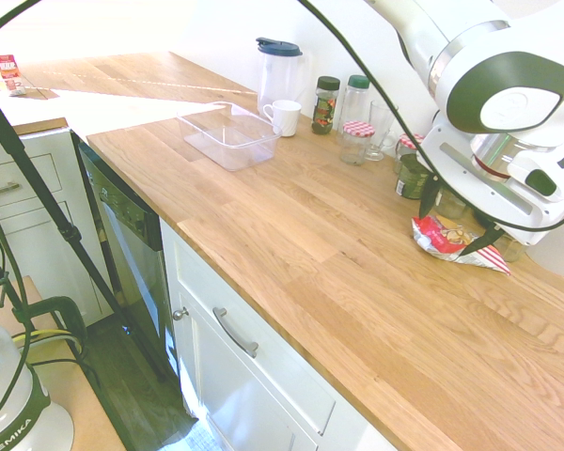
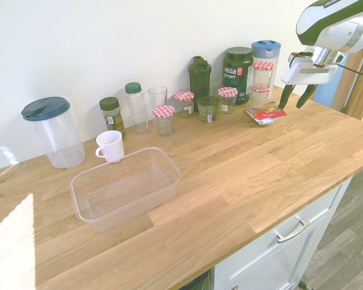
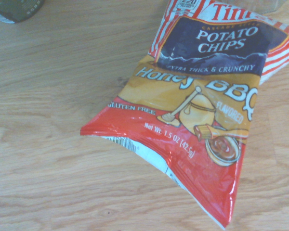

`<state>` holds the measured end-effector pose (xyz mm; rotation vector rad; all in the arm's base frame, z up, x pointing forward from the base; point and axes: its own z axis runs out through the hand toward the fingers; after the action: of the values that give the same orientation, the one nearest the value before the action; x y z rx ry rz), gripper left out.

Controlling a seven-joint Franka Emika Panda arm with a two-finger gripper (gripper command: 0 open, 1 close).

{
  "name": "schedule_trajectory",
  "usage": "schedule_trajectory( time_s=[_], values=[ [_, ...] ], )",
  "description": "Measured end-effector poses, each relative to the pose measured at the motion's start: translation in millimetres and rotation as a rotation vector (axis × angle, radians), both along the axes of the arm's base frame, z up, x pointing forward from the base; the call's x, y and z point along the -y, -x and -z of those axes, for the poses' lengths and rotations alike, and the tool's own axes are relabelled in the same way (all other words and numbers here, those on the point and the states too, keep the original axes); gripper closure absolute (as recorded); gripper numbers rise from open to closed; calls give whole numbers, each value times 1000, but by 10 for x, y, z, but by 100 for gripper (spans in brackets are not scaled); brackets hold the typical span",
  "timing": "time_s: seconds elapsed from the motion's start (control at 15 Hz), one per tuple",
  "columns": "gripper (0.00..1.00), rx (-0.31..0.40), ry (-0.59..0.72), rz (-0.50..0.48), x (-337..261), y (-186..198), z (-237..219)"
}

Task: Put the chip bag into the container

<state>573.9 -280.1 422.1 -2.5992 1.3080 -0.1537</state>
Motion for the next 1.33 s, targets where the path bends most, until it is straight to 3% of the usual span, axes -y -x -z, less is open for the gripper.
schedule_trajectory(
  time_s=[0.07,1.33],
  values=[
    [100,-3,-6,0,0,-48,57],
    [100,-11,-29,-58,-138,-328,495]
  ],
)
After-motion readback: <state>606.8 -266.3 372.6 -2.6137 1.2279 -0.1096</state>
